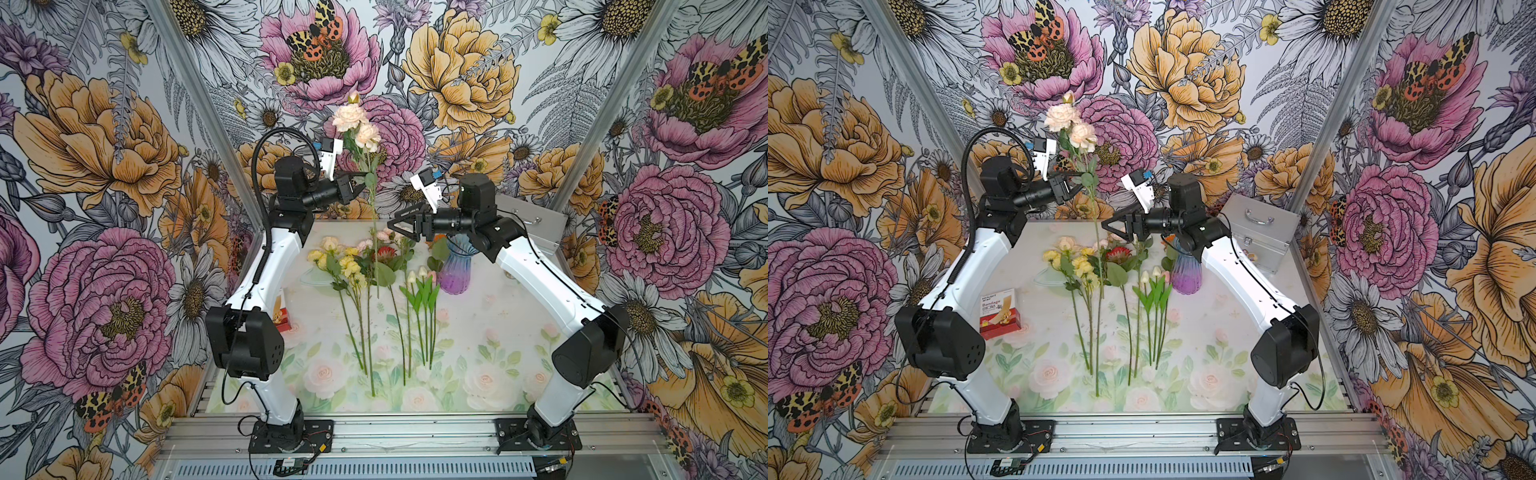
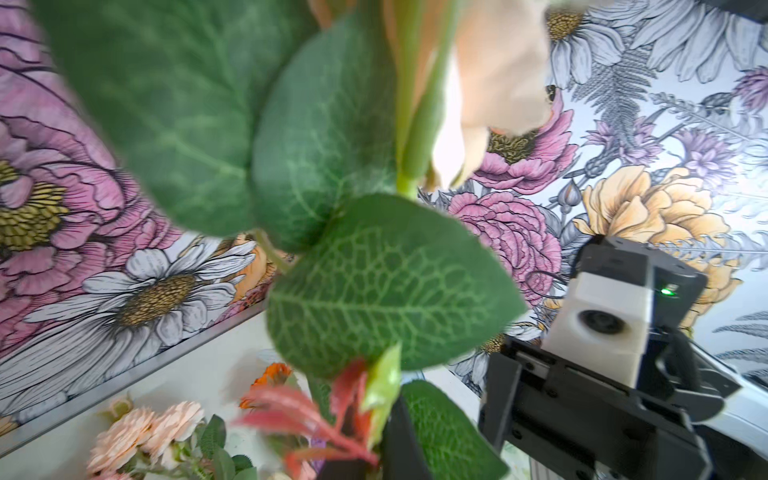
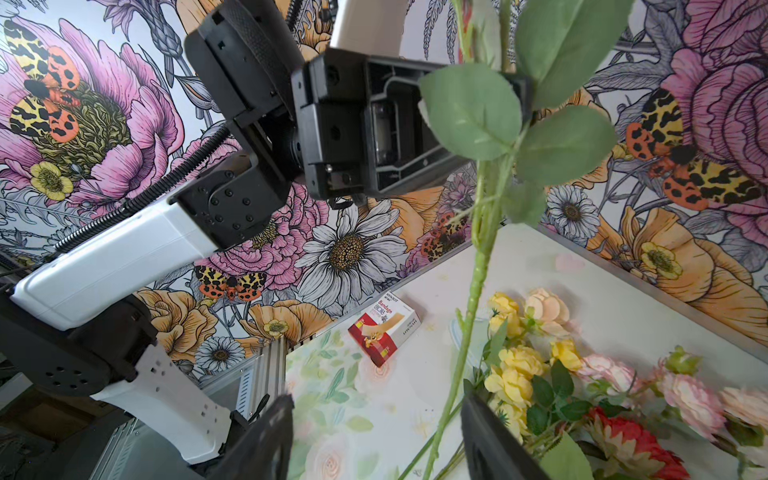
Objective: Place the pink flowers into the vase
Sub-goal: Place the flower in the vase.
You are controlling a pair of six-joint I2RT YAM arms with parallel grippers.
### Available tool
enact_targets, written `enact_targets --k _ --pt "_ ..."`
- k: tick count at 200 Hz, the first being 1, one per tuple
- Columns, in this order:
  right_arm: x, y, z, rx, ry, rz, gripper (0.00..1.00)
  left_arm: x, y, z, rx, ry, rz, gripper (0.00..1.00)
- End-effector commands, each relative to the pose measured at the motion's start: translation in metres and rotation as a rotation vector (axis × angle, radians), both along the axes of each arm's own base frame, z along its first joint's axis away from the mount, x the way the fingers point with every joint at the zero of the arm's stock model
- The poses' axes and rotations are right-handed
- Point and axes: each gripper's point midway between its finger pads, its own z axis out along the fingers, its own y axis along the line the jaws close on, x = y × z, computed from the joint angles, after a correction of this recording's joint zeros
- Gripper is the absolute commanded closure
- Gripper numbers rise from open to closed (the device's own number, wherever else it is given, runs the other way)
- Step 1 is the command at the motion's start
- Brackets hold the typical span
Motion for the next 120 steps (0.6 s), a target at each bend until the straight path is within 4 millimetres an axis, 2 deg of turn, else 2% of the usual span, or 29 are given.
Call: enact_targets --k 1,39,61,84,120 --pt "-0.001 0.008 0.015 0.027 -0.035 0.038 0.37 -0.019 -0.025 0.01 -0.022 -0.026 -0.129 1.0" --pt "0.02 0.01 0.018 0.019 -0.06 -0.037 0.4 -0.024 -0.046 0.001 -0.021 -0.027 -0.141 1.0" --pt "0.032 0.008 0.012 0.001 -0.066 -0.099 0.42 -0.028 -0.054 -0.003 -0.013 -0.045 -0.128 1.0" --pt "0.04 0.005 0.009 -0.011 -0.066 -0.146 0.5 -0.032 -0.056 -0.005 -0.008 -0.051 -0.115 1.0" --pt "0.04 -0.002 0.017 -0.015 -0.101 -0.194 0.53 -0.03 -0.051 -0.012 0.0 -0.046 -0.083 1.0"
